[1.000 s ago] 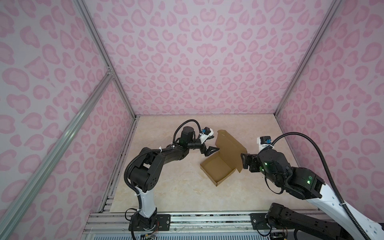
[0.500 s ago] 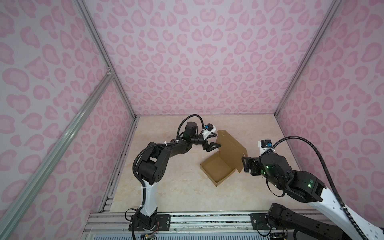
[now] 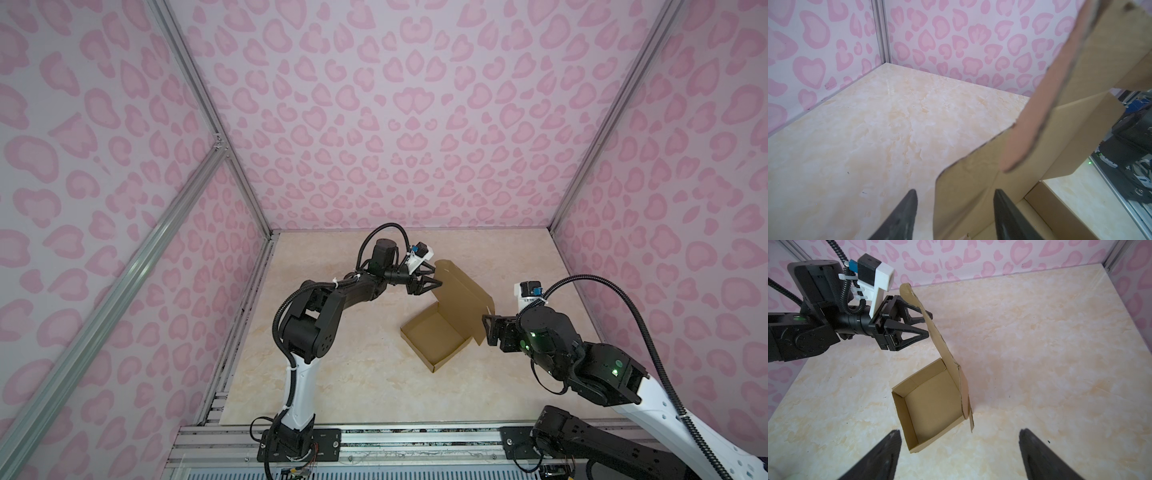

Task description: Fold the paper box

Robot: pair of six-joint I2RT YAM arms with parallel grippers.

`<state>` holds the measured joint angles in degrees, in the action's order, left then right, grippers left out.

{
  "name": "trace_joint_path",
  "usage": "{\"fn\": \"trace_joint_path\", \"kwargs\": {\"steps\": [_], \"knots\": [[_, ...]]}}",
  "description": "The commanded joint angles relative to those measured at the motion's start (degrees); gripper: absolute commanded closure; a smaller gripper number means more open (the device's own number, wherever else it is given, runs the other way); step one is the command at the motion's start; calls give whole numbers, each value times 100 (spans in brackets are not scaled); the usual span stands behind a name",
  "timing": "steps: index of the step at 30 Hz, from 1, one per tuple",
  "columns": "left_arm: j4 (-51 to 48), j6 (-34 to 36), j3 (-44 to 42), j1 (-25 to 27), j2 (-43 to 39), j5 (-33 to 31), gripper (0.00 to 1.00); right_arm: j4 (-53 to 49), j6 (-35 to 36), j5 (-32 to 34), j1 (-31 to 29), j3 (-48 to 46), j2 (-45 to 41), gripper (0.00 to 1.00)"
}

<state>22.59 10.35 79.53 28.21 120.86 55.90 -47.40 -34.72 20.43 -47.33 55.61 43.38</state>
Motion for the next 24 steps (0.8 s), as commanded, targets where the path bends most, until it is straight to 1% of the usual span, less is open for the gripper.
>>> {"fn": "trace_joint_path", "kwargs": {"steps": [1,3,5,7,9,10,18,19,24], "knots": [[44,-44,59,1,44,141,46,122,62,-43,22,-42,34,9],[34,-42,56,1,39,125,49,139,66,-77,34,-50,39,9],[35,-42,60,-6,25,115,56,162,62,-92,45,-75,42,9],[30,-64,59,-8,17,123,61,169,54,-100,57,-99,40,9],[42,-86,63,-6,15,132,63,161,59,-126,71,-125,46,9],[52,-86,63,-15,17,139,69,161,48,-127,77,-121,31,9],[60,-147,55,-39,2,174,77,153,-7,-162,106,-197,-14,9],[60,-156,62,-44,-2,183,80,162,-26,-156,102,-208,-24,9],[118,-234,54,-85,-47,185,85,130,-336,-71,163,-374,-16,9]]}}
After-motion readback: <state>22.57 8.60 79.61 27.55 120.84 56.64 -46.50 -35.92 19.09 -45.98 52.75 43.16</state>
